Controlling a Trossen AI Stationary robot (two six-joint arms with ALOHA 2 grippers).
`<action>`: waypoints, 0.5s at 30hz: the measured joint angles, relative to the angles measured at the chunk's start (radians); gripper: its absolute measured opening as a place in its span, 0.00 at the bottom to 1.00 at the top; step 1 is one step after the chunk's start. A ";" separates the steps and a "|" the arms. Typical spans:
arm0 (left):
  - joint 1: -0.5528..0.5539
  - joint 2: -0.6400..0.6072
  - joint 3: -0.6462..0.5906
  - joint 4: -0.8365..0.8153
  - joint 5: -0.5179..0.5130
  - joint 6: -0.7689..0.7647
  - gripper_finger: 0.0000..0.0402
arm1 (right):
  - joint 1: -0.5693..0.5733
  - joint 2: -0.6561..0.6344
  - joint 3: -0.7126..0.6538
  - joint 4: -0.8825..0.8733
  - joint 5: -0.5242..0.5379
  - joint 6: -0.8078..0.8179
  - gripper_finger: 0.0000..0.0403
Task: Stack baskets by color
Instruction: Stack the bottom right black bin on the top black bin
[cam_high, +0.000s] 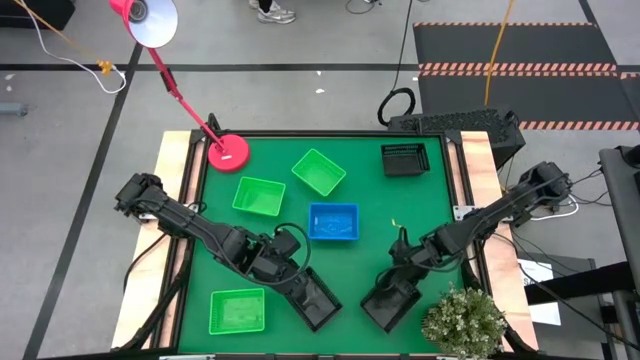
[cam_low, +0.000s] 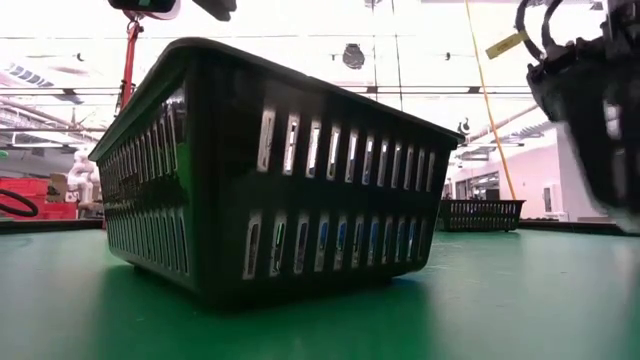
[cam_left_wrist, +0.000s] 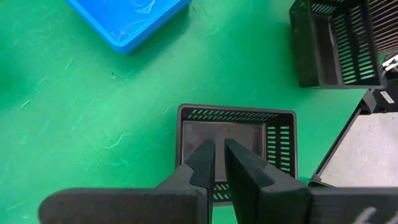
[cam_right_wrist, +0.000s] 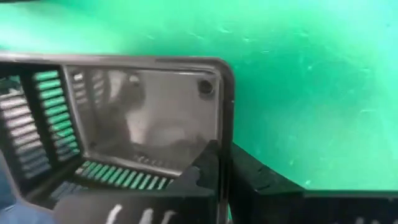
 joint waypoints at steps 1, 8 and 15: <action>0.000 -0.001 0.000 -0.001 0.000 0.000 0.09 | -0.002 -0.015 0.000 0.000 -0.001 0.006 0.01; 0.000 -0.016 -0.001 -0.017 -0.001 0.000 0.09 | -0.039 -0.141 0.000 -0.004 -0.001 0.087 0.01; -0.004 -0.040 0.000 -0.048 -0.038 -0.004 0.09 | -0.106 -0.269 0.000 -0.027 -0.027 0.177 0.01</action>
